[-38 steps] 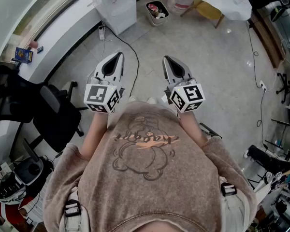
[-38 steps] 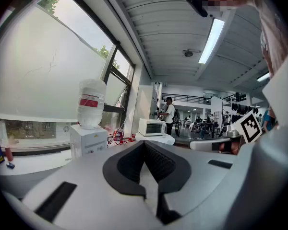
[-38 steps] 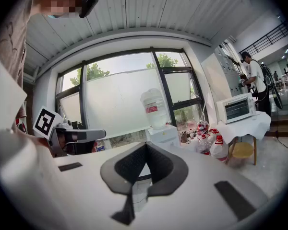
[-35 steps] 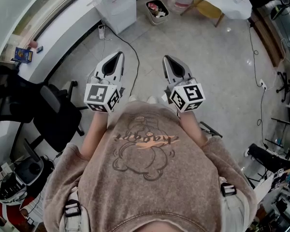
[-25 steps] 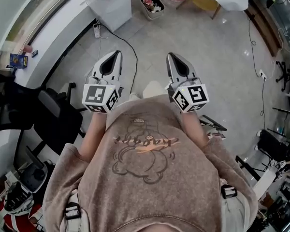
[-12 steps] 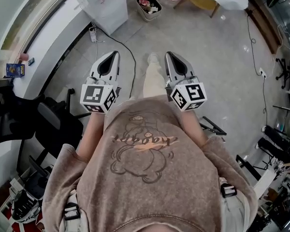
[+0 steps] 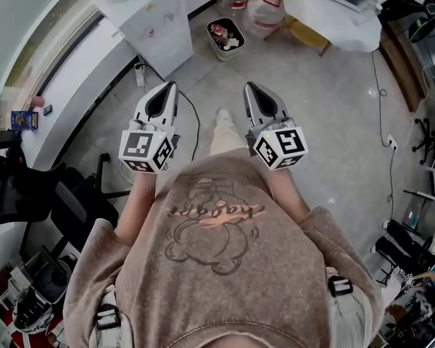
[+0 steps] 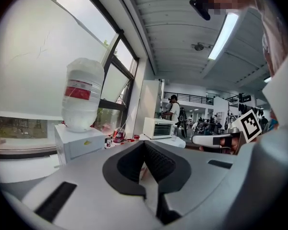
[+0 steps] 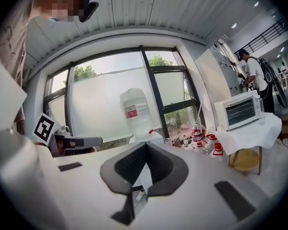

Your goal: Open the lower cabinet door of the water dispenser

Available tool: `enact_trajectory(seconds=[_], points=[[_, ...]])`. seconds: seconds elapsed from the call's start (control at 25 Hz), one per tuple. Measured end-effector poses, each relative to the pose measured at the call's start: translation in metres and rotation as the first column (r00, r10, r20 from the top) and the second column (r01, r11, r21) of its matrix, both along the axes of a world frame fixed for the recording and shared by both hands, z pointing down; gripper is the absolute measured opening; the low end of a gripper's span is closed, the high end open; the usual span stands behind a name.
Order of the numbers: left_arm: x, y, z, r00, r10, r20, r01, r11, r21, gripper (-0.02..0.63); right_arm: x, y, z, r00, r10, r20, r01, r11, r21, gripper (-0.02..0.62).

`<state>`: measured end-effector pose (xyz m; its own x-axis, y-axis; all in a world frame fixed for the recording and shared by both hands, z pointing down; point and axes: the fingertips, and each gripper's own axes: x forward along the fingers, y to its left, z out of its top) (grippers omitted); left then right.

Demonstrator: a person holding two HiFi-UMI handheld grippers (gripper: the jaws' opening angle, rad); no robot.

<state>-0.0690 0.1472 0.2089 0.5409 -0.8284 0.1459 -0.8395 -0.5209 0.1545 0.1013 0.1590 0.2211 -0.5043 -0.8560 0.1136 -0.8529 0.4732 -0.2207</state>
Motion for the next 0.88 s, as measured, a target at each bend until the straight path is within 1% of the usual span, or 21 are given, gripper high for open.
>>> enact_trajectory(seconds=[0.16,0.32,0.48,0.64,0.76,0.88], points=[[0.016,-0.055,-0.012,0.998,-0.053,-0.031,0.053,0.999,0.002,0.012,0.020,-0.059,-0.005,0.999,-0.053,-0.001,0.053,0.999,-0.009,0.005],[0.032,-0.098,-0.021,0.993,-0.105,-0.059,0.105,0.994,0.007,0.012,0.037,-0.107,-0.008,0.994,-0.110,-0.003,0.109,0.994,-0.014,0.005],[0.043,-0.128,-0.020,0.987,-0.152,-0.051,0.152,0.988,-0.002,0.012,0.047,-0.144,-0.004,0.986,-0.165,-0.007,0.165,0.986,-0.028,0.006],[0.043,-0.150,-0.021,0.980,-0.193,-0.038,0.193,0.981,0.000,0.012,0.049,-0.173,-0.004,0.979,-0.205,-0.003,0.204,0.979,-0.027,0.006],[0.044,-0.161,-0.021,0.981,-0.196,-0.009,0.196,0.981,-0.001,0.012,0.046,-0.187,-0.004,0.976,-0.215,0.007,0.216,0.976,-0.026,0.006],[0.043,-0.172,-0.021,0.983,-0.186,-0.003,0.186,0.983,0.000,0.012,0.038,-0.200,-0.007,0.976,-0.217,0.009,0.217,0.976,-0.014,0.006]])
